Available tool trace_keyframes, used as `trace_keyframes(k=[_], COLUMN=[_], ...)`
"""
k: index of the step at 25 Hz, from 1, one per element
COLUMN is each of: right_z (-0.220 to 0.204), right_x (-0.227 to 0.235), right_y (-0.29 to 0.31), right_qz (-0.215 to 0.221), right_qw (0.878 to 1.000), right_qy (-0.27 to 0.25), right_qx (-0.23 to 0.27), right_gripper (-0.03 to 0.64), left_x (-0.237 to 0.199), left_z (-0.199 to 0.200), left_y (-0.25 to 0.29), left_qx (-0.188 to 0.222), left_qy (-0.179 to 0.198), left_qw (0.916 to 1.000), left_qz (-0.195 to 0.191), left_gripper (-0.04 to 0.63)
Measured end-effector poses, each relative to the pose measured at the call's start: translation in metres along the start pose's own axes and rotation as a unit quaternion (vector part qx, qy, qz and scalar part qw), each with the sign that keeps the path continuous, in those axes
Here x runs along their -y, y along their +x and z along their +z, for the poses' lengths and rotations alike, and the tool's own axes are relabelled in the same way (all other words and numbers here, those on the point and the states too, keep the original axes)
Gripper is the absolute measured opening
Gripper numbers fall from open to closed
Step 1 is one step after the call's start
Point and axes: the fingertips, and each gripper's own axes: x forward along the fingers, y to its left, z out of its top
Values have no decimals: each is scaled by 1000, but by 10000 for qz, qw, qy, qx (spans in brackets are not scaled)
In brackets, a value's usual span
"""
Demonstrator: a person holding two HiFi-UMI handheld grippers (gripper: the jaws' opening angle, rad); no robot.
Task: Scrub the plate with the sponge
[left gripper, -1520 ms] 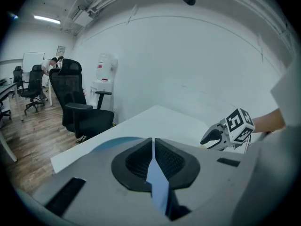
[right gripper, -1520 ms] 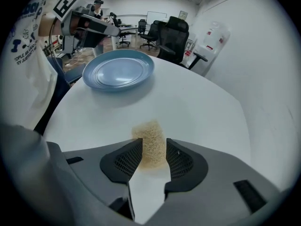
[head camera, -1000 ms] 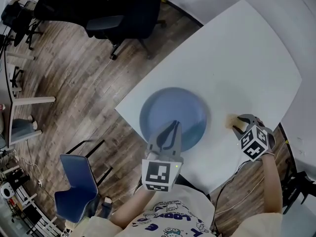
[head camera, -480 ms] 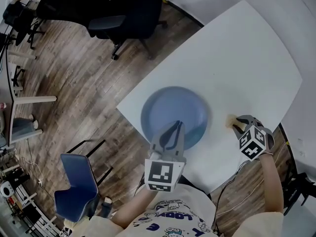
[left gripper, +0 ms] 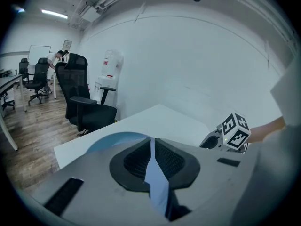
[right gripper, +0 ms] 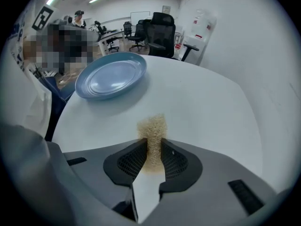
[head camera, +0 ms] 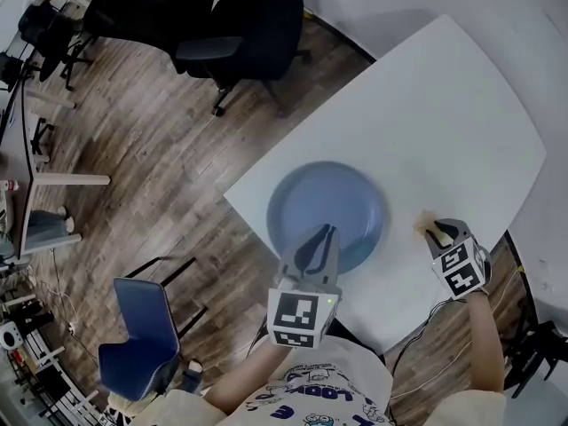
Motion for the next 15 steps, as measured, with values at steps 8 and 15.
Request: trace_keyframes(k=[8, 15], right_z=[79, 141], right_x=[-30, -74], right_y=[-36, -41], right_qz=[-15, 255], right_qw=[9963, 9926], right_qy=[338, 266], right_qx=[790, 1153], right_gripper=[98, 98], left_x=[-25, -56], left_z=[-5, -26], left_y=[-21, -37], left_qx=[-28, -457], left_qy=[-153, -398], left_qw=[9997, 9970], left_qz=[197, 474], left_gripper=[21, 21])
